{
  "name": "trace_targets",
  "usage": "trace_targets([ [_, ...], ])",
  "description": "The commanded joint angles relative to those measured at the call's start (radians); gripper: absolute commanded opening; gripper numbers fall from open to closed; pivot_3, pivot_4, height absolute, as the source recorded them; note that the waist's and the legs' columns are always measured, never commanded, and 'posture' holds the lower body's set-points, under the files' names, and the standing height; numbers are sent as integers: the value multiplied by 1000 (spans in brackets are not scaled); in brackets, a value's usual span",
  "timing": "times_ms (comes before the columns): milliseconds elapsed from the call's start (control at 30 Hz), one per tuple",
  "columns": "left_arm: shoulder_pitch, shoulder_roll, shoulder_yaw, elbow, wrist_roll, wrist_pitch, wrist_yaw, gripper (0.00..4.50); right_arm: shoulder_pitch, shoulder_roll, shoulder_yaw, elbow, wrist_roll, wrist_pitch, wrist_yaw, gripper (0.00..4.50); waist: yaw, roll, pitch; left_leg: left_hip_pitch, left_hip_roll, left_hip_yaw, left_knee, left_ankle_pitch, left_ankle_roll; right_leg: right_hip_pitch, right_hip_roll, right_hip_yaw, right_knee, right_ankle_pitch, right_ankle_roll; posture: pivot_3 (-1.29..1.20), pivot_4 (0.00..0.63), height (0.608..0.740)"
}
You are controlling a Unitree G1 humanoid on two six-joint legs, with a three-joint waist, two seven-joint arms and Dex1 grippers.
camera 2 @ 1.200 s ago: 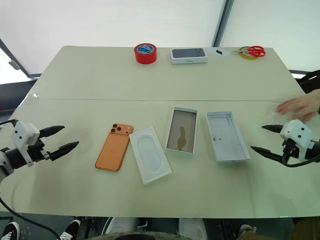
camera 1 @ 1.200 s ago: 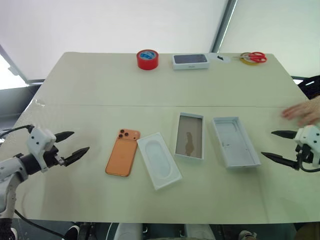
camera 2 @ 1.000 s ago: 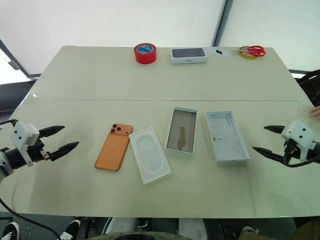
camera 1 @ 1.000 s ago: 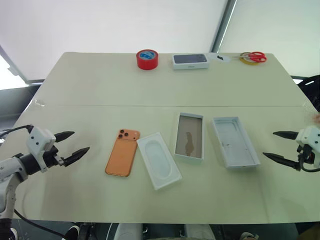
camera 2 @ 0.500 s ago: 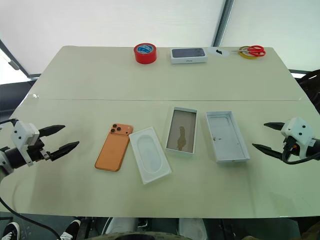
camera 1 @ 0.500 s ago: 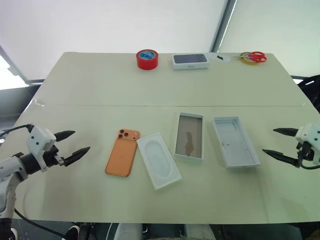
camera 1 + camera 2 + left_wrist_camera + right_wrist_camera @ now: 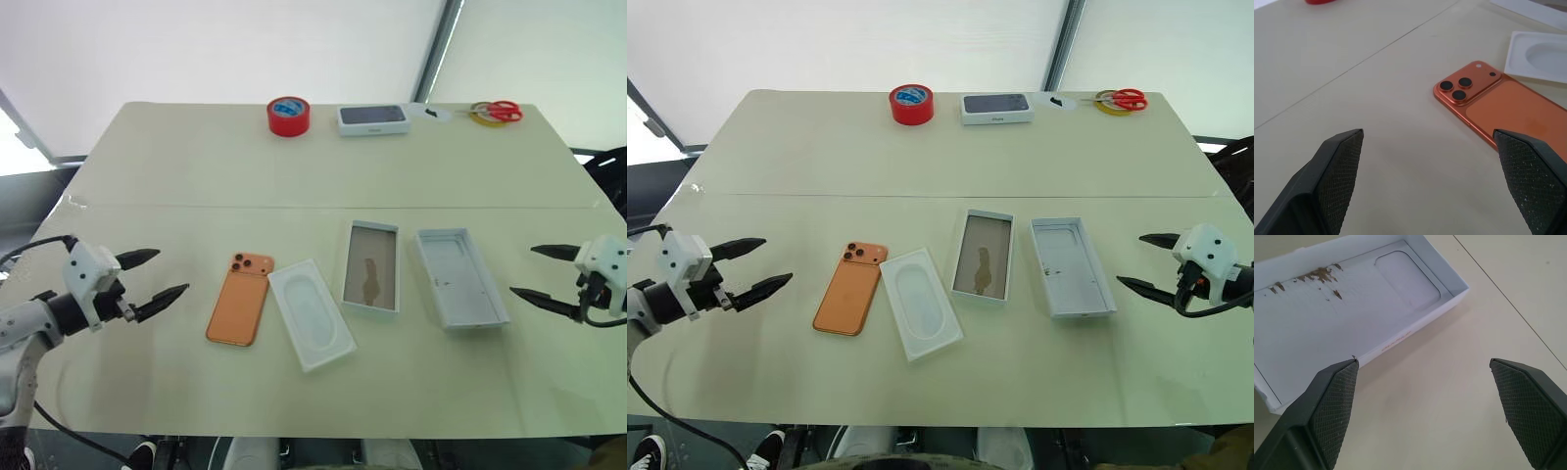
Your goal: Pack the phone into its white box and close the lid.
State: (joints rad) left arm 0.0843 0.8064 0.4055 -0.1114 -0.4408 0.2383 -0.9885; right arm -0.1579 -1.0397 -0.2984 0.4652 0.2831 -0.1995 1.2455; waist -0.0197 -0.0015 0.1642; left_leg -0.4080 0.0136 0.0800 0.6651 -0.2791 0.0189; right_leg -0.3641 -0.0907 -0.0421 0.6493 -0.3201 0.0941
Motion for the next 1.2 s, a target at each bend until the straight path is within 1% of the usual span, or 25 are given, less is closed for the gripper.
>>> trace_targets([
  [33,8,-12,-34,-166,-70,192,96,4449,-22,12,9,-163,57,61,8,4483,0,0,0,0,0,0,0,0,0,0,0,0,0,0,0,0,150,730],
  [67,7,-21,-45,-214,-90,245,127,4449,-18,16,17,-206,69,84,12,4483,2,0,0,0,0,0,0,0,0,0,0,0,0,0,0,0,150,730],
  [167,-25,-63,-87,-358,-299,485,202,4449,-19,31,45,-331,108,158,25,4483,7,0,0,0,0,0,0,0,0,1,0,0,0,0,0,0,150,730],
  [200,-39,-71,-100,-390,-398,590,236,4449,-10,38,58,-390,131,189,30,4483,9,0,0,0,0,-1,0,0,0,1,0,0,0,0,0,0,150,730],
  [267,-56,-83,-110,-433,-490,700,298,4449,9,46,70,-469,158,235,37,4483,9,0,0,0,0,-1,1,1,-1,2,0,0,0,0,0,0,150,730],
  [300,-67,-84,-111,-432,-572,779,340,4449,17,50,78,-499,164,247,40,4483,8,0,0,0,0,-1,1,1,-1,2,0,0,0,0,0,0,150,730],
  [433,-99,-95,-149,-444,-679,918,455,4449,29,64,110,-568,174,276,53,4483,8,0,0,0,0,-1,1,2,-3,2,0,0,0,0,0,0,150,730],
  [600,-201,-182,-184,-355,-846,1039,631,4449,-17,86,147,-541,147,258,63,4483,11,-1,0,0,0,-2,2,2,-3,3,1,-1,0,0,0,0,150,730],
  [633,-218,-189,-199,-341,-876,1071,663,4449,-27,91,153,-533,142,250,64,4483,10,-1,0,0,0,-2,3,2,-3,3,1,-1,0,0,0,0,150,730],
  [800,-259,-200,-265,-327,-916,1153,798,4449,-65,104,174,-482,120,225,74,4483,9,-1,0,1,0,-1,3,3,-3,3,2,-1,0,0,1,0,150,730],
  [867,-277,-194,-277,-324,-956,1180,859,4449,-72,107,172,-458,112,213,74,4483,10,-1,0,1,0,-1,3,3,-3,4,2,-1,0,0,1,0,150,730],
  [900,-282,-199,-277,-298,-1015,1171,917,4449,-73,109,170,-447,108,207,73,4483,10,-1,0,1,0,-2,3,3,-3,4,2,-1,0,0,1,0,150,730],
  [967,-294,-210,-295,-311,-1003,1171,975,4449,-70,112,167,-432,100,195,71,4483,11,-1,0,1,0,-2,3,3,-3,5,2,-1,0,0,0,0,150,730],
  [1000,-290,-222,-300,-293,-1042,1155,1027,4449,-68,114,166,-428,97,189,70,4483,10,-1,0,2,0,-2,3,3,-3,5,2,-1,0,0,0,0,150,730],
  [1067,-294,-223,-324,-308,-1016,1157,1055,4449,-68,119,165,-428,94,184,66,4483,9,-1,0,2,0,-2,3,3,-3,6,2,-1,0,0,0,0,150,730],
  [1200,-305,-279,-349,-285,-1020,1106,1132,4449,-71,127,167,-424,86,174,58,4483,13,0,0,4,0,-2,3,3,-4,7,2,-1,0,0,0,0,150,730],
])
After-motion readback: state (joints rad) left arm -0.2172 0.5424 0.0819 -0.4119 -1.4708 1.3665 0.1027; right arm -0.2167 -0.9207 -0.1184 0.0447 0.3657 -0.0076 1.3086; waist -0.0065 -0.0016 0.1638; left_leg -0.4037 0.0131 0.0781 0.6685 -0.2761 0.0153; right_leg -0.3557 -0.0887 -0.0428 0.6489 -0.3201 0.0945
